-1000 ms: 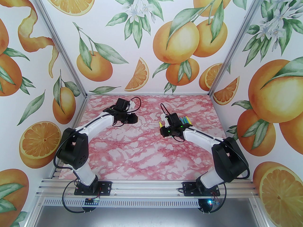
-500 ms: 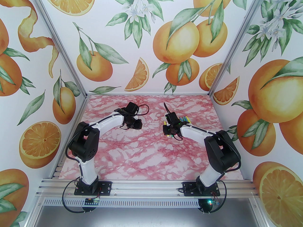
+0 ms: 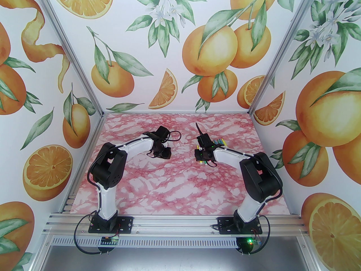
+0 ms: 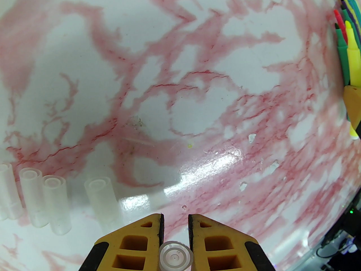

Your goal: Open the pen caps

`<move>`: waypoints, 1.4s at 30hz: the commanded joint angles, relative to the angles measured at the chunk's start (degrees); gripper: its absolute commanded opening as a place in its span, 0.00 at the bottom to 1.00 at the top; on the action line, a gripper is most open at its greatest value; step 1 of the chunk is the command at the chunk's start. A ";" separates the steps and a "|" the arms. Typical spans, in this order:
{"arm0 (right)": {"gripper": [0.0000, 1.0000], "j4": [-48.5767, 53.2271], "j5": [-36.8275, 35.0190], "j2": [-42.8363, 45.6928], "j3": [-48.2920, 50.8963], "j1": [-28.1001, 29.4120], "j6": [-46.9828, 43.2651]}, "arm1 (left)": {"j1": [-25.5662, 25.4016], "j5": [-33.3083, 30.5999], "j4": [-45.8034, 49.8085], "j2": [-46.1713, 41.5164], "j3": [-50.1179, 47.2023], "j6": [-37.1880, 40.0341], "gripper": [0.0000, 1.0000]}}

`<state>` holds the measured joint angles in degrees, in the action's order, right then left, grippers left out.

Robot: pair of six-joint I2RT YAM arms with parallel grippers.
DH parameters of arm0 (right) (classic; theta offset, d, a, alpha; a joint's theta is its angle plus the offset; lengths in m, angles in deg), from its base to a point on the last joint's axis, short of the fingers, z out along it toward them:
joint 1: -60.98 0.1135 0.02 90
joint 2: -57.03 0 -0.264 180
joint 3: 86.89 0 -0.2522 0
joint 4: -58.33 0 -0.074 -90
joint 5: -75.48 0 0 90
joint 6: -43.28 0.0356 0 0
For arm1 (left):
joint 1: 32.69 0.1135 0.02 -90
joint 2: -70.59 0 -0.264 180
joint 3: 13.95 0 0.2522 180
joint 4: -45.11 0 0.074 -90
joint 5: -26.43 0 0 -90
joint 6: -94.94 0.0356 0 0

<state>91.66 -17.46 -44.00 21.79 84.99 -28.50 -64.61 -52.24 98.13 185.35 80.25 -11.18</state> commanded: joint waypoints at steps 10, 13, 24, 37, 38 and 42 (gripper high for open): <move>0.00 2.57 -3.35 -2.48 -1.50 -0.51 0.50 | -0.18 -4.73 2.16 4.20 4.41 0.43 0.02; 0.00 3.39 -4.36 -3.17 -1.94 -0.50 0.67 | -0.25 -5.64 2.43 4.33 4.37 0.26 0.04; 0.03 4.38 -5.32 -4.17 -2.73 -0.65 0.67 | -0.23 -8.81 4.41 5.12 4.98 0.55 0.09; 0.15 5.20 -5.31 -4.35 -3.00 -0.63 0.59 | -0.24 -11.29 4.83 4.42 4.73 0.88 0.22; 0.16 5.18 -5.28 -4.30 -3.02 -0.63 0.59 | -0.25 -11.25 4.81 4.29 4.72 0.84 0.23; 0.17 5.53 -5.05 -4.17 -3.00 -0.63 0.46 | -0.42 -11.14 4.11 3.57 3.87 1.10 0.32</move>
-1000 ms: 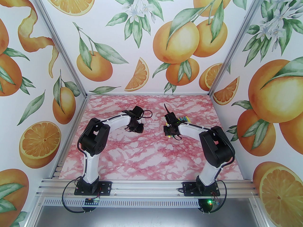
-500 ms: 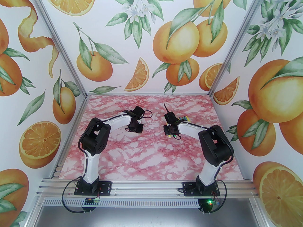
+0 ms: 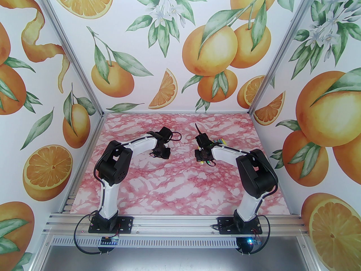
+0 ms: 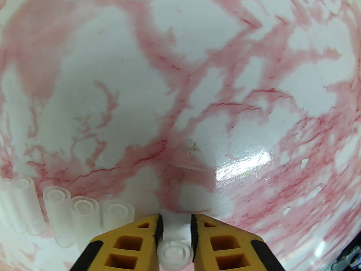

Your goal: Open the pen caps

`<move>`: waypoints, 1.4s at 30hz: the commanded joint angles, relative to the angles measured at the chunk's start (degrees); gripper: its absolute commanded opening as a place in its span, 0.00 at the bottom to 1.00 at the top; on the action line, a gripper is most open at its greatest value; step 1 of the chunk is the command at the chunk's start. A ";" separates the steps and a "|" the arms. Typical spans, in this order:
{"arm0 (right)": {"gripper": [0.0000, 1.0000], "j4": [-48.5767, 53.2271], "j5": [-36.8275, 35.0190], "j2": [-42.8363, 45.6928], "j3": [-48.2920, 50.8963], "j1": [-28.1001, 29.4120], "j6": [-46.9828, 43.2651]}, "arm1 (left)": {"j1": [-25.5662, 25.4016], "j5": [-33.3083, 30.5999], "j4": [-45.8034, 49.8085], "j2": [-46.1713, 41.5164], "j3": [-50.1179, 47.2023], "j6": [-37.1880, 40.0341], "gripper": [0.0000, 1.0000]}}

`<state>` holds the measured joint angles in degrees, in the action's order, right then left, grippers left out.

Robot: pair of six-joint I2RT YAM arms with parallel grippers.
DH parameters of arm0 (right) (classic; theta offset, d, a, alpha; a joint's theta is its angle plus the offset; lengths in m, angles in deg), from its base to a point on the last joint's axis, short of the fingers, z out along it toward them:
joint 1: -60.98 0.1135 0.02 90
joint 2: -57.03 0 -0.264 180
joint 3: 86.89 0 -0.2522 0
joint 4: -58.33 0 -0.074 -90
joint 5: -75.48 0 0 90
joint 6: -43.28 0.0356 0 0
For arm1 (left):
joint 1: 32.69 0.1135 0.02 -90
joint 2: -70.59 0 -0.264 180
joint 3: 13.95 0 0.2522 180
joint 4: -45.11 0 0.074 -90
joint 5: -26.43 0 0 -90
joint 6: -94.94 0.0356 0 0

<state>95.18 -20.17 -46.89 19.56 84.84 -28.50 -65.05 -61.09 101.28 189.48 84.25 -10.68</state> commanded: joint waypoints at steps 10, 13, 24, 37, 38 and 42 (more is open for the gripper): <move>0.29 1.75 -2.35 0.19 0.02 -0.52 0.15 | -0.04 -1.53 -1.29 -3.52 -1.81 0.66 0.38; 0.30 1.75 -2.04 1.03 0.20 -0.48 -0.21 | -0.07 -0.70 -2.13 -4.77 -2.08 0.59 0.39; 0.39 -2.23 0.71 9.17 3.17 -0.48 -2.97 | -0.06 2.82 -5.03 -11.43 -3.16 1.26 0.50; 0.63 -12.22 -1.98 23.12 7.40 -0.80 -9.03 | 2.97 -6.05 -16.25 -24.68 -13.44 7.95 0.71; 0.66 -12.92 -3.15 23.76 7.50 -1.11 -9.46 | 4.09 -5.81 -17.75 -25.95 -14.83 8.12 0.72; 0.80 -17.27 -3.36 25.50 8.43 -4.03 -10.12 | 7.71 -10.47 -24.19 -30.38 -20.79 9.52 0.72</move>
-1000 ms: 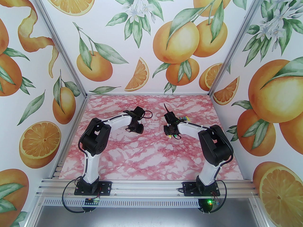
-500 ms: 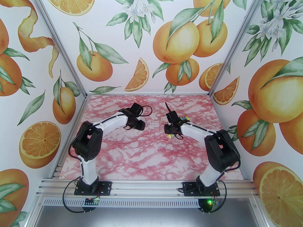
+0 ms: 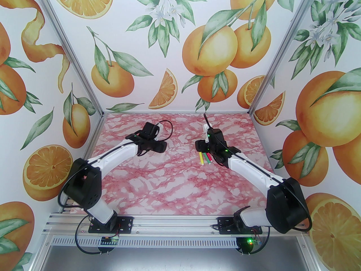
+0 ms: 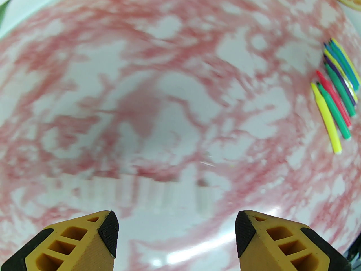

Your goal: Open the pen caps

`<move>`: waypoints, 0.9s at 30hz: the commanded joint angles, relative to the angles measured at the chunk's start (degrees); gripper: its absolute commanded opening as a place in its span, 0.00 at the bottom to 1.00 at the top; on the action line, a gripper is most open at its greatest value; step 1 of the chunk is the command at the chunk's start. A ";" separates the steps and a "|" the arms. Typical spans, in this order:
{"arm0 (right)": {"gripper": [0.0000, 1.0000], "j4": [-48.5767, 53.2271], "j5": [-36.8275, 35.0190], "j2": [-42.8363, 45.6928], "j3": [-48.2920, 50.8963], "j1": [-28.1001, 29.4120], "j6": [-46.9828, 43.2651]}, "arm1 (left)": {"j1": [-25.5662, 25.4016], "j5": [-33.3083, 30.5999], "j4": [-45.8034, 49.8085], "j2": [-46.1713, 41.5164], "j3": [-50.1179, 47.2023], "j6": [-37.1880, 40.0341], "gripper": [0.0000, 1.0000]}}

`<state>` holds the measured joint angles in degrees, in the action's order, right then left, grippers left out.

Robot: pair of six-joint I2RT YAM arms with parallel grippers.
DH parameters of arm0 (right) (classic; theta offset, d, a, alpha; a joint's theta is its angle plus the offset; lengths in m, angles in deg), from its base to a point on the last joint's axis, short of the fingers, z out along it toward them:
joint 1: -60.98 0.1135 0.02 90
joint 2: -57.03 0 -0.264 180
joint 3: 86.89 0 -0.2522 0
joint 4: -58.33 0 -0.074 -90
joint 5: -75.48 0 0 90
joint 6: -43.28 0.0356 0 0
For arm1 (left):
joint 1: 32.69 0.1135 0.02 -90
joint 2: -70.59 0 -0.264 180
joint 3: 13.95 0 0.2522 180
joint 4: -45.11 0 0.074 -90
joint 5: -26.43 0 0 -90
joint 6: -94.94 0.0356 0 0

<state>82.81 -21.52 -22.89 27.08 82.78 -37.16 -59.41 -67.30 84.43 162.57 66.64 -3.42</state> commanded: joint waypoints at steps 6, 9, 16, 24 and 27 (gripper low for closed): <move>0.97 -8.34 -3.88 2.84 2.37 -6.67 -4.41 | 10.58 -6.67 -21.76 -8.52 -14.79 3.05 0.74; 1.00 -12.54 -4.31 3.74 5.70 -9.78 -4.44 | 13.93 -7.73 -28.14 -10.27 -19.29 4.00 0.75; 1.00 -23.69 -5.26 3.90 14.31 -15.37 -3.15 | 18.51 -10.00 -35.86 -10.16 -24.83 8.59 0.76; 1.00 -38.17 -6.07 0.35 21.66 -18.39 -0.56 | 21.89 -12.20 -56.12 -12.01 -36.03 12.01 1.00; 1.00 -44.75 -7.24 -1.43 24.39 -19.33 -0.02 | 22.75 -11.45 -60.92 -11.14 -38.40 12.46 1.00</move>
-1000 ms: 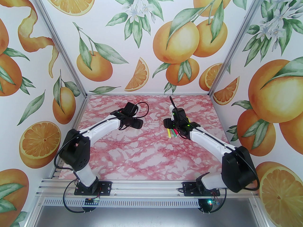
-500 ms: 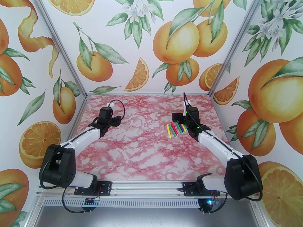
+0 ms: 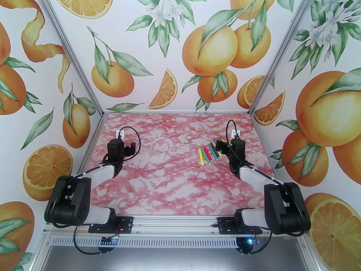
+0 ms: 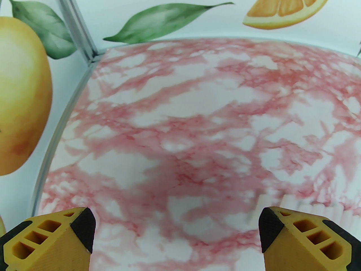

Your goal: Open the pen caps

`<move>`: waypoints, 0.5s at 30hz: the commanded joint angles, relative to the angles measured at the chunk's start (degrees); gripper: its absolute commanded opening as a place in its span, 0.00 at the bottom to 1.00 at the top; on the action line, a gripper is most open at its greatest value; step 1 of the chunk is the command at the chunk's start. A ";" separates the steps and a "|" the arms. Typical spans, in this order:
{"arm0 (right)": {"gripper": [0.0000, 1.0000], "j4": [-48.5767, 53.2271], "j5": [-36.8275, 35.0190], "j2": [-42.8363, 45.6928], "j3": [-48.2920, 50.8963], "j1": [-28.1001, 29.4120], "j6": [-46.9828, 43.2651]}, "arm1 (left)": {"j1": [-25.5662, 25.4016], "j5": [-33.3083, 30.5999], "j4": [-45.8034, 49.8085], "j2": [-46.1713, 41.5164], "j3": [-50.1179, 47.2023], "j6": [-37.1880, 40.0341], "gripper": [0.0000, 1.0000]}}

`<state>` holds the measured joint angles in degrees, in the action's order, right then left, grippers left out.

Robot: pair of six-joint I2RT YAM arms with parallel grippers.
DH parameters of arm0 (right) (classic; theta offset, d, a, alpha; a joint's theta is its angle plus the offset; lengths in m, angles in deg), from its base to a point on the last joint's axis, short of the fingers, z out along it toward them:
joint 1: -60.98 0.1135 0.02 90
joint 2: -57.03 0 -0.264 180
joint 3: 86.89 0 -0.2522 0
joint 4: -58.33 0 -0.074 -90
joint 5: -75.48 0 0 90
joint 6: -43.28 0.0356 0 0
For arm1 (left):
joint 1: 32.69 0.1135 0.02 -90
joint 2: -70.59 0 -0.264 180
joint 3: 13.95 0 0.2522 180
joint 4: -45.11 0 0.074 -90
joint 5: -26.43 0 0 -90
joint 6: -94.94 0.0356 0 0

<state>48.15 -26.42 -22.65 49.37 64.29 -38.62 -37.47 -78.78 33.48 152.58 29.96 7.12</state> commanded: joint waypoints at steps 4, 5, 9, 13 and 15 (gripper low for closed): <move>1.00 -21.04 2.33 -4.47 6.23 -1.29 -0.33 | 1.14 0.03 -19.43 0.81 -5.39 3.05 1.00; 1.00 -20.81 3.04 -4.61 6.13 -1.23 -0.69 | 1.26 0.31 -19.97 1.39 -5.67 3.01 1.00; 1.00 -20.77 3.15 -4.63 6.02 -1.29 -0.61 | 1.43 1.48 -25.52 5.81 -6.74 3.24 1.00; 1.00 -27.27 6.38 -7.62 8.14 -0.92 -2.38 | 1.52 2.92 -28.83 8.83 -7.07 3.52 1.00; 1.00 -33.62 7.25 -9.76 10.10 -0.31 -3.32 | 1.44 3.19 -28.51 9.38 -6.66 3.62 1.00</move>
<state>23.89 -22.22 -29.73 56.87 63.37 -40.00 -36.35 -77.22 9.72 161.70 23.36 9.96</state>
